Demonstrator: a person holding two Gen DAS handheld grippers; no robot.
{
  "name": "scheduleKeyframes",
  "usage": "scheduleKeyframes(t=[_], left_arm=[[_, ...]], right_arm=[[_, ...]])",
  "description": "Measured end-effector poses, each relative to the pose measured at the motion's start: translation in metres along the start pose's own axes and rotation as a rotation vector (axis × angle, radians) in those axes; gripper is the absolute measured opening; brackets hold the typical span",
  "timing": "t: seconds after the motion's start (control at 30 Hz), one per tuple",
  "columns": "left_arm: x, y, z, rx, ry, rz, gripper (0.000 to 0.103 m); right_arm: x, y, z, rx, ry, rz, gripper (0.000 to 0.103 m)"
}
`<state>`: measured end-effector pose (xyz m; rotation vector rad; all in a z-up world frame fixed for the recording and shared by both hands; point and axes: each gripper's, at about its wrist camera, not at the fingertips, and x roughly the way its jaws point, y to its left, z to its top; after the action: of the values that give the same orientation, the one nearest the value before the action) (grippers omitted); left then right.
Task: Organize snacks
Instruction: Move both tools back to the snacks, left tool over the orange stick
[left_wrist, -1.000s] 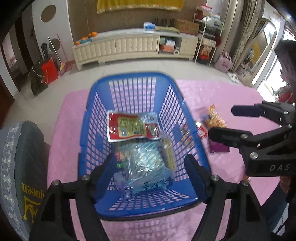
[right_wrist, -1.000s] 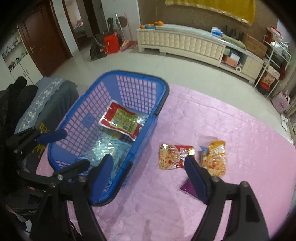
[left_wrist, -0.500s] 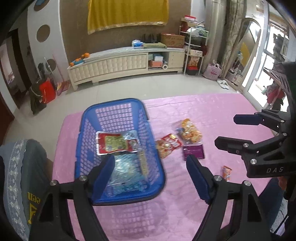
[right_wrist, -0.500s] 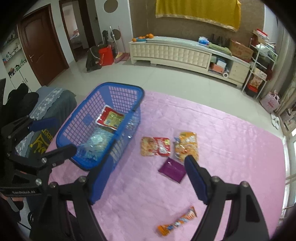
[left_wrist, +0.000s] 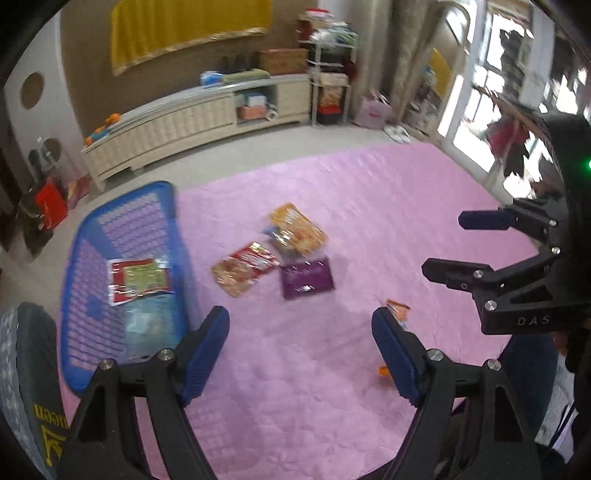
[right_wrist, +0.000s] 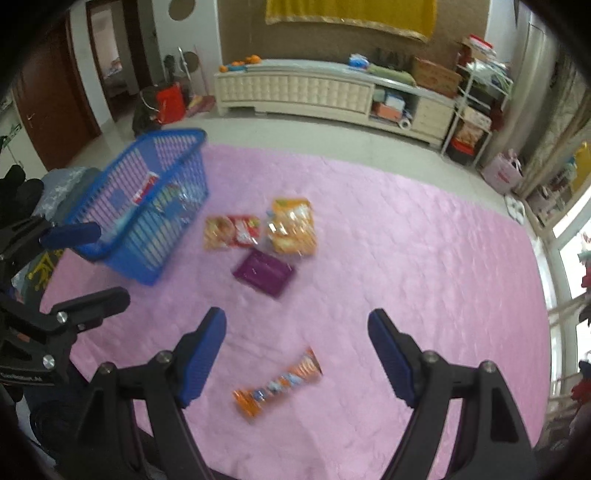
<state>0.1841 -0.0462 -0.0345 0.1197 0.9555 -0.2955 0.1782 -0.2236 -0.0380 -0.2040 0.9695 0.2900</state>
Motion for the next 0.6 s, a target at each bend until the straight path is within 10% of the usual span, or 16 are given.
scheduleKeyframes(t=[0.6], left_arm=[[0.119, -0.086, -0.03, 0.095, 0.228, -0.127, 0.077]], right_arm=[[0.045, -0.076, -0.096, 0.148, 0.054, -0.133, 0.082]])
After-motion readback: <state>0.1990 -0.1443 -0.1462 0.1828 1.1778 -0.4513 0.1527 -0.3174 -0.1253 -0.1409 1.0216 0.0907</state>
